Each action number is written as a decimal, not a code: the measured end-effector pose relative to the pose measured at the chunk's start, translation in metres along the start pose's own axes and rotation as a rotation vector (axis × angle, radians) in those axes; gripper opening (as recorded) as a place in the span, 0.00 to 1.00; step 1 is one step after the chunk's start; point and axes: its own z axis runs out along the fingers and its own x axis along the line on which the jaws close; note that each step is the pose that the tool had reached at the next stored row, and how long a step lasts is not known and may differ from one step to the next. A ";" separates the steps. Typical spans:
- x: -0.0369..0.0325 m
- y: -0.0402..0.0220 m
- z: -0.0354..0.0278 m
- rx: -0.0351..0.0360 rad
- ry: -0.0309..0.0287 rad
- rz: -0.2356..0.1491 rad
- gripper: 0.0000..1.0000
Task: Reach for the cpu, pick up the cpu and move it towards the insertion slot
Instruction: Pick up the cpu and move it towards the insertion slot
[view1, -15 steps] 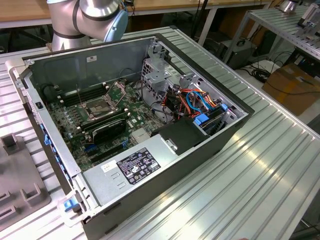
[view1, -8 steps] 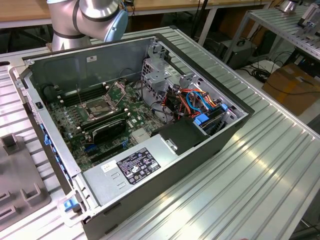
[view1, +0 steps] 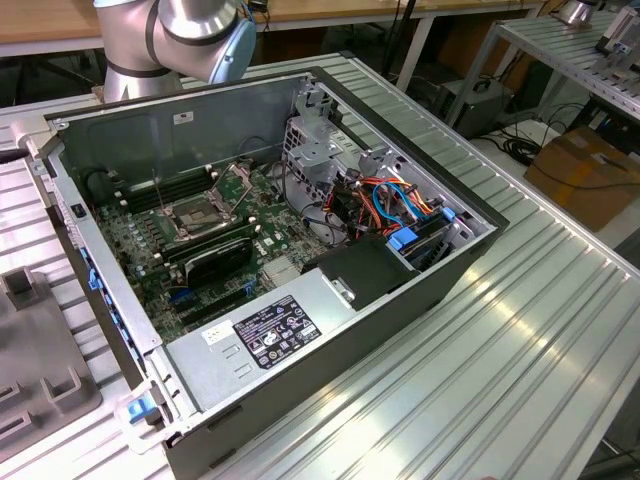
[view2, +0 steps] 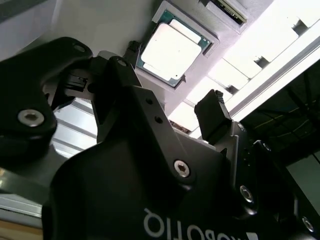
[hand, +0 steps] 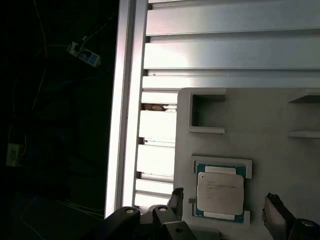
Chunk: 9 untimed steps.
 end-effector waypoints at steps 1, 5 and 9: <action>0.0000 0.0000 0.0018 0.0000 -0.0001 0.000 0.72; 0.0002 -0.0004 0.0142 0.0002 -0.0024 0.000 0.72; 0.0005 -0.0008 0.0238 0.0004 -0.0064 0.002 0.72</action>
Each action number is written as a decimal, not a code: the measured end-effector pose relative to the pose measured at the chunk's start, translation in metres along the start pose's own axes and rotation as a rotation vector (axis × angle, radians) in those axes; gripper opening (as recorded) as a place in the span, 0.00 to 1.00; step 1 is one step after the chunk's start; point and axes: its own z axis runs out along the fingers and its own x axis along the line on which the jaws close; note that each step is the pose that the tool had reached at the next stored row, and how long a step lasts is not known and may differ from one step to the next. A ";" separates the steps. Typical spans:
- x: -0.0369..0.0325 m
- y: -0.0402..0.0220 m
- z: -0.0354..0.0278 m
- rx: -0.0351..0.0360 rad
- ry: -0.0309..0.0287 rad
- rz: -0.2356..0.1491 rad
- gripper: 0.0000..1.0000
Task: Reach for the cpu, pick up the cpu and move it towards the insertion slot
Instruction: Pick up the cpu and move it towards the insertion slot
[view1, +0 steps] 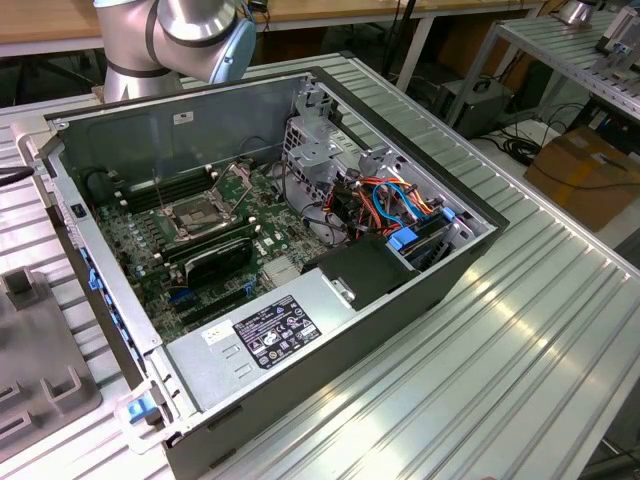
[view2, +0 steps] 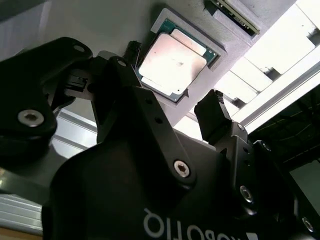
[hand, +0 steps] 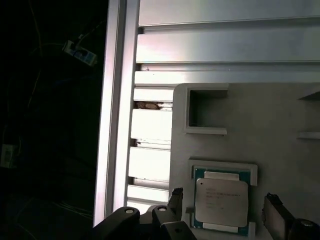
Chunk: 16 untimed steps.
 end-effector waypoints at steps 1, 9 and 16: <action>0.0000 -0.0001 0.0031 0.0001 0.0000 -0.001 0.72; -0.0001 -0.0006 0.0143 -0.0008 0.0002 -0.001 0.72; -0.0002 -0.0007 0.0162 -0.0009 -0.0001 -0.001 0.72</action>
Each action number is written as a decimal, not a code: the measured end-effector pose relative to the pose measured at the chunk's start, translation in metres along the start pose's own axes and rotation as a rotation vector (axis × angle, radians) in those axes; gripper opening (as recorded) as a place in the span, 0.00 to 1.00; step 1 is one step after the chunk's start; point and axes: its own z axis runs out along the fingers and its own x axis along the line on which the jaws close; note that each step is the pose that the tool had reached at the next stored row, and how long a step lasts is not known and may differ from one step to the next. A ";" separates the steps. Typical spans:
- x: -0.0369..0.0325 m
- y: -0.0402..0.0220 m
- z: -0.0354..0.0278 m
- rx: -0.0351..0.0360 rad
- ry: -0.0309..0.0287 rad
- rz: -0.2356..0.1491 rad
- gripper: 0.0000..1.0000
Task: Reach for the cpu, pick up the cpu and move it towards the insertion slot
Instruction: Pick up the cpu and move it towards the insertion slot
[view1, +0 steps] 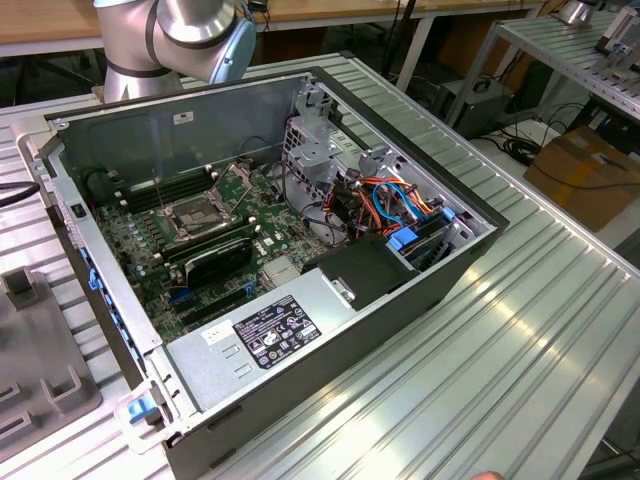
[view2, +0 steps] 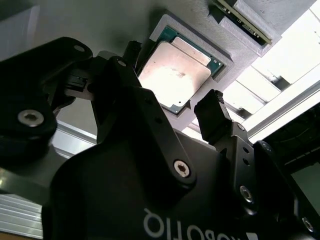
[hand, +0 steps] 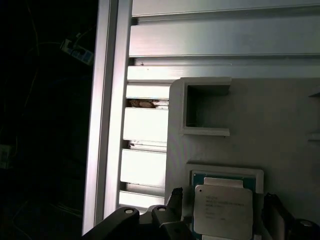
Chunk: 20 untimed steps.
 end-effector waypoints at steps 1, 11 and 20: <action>-0.0001 0.0002 0.0002 -0.0002 -0.0004 0.000 0.72; 0.0001 -0.0006 0.0002 0.0000 -0.0001 0.003 0.72; 0.0000 -0.0008 0.0002 0.0000 0.0000 0.002 0.55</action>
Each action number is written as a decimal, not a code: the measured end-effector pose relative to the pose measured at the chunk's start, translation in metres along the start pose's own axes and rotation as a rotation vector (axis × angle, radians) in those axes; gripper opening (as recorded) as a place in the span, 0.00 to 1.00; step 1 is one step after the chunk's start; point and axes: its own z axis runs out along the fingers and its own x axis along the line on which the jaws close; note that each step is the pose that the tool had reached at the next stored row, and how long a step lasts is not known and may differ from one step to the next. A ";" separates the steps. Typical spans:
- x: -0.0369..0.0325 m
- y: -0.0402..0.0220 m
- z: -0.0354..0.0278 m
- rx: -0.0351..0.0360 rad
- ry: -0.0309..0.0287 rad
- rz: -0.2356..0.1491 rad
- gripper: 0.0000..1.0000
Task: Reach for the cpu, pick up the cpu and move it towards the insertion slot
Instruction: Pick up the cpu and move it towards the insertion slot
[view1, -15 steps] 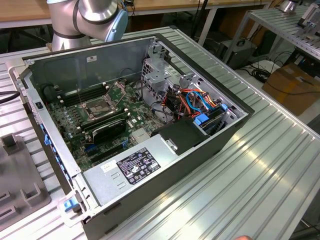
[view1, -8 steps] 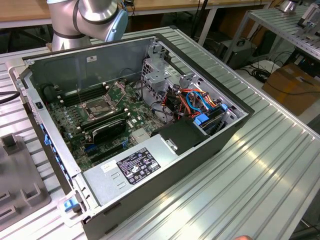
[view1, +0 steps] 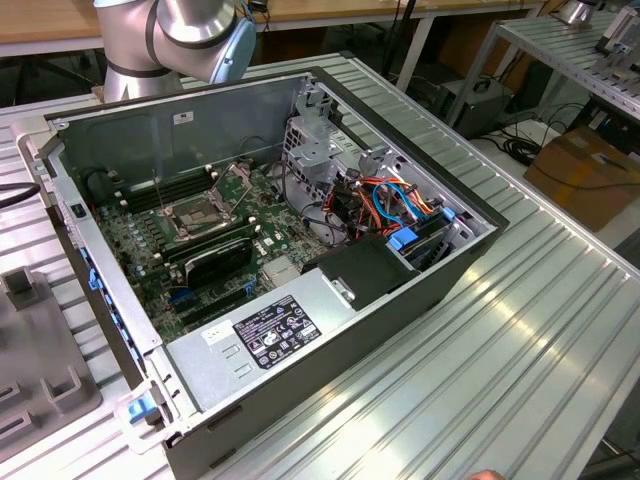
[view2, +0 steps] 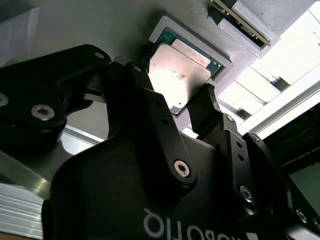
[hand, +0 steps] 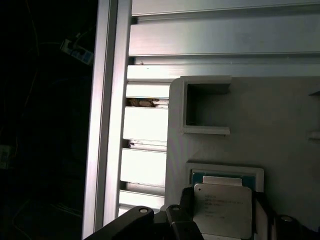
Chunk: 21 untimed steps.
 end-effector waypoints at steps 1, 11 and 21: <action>0.0000 0.0000 0.0000 0.0000 -0.0001 0.000 0.55; -0.0002 0.0001 -0.0020 0.0000 -0.0001 0.000 0.55; 0.0002 0.0012 -0.0302 -0.0001 -0.0004 0.000 0.55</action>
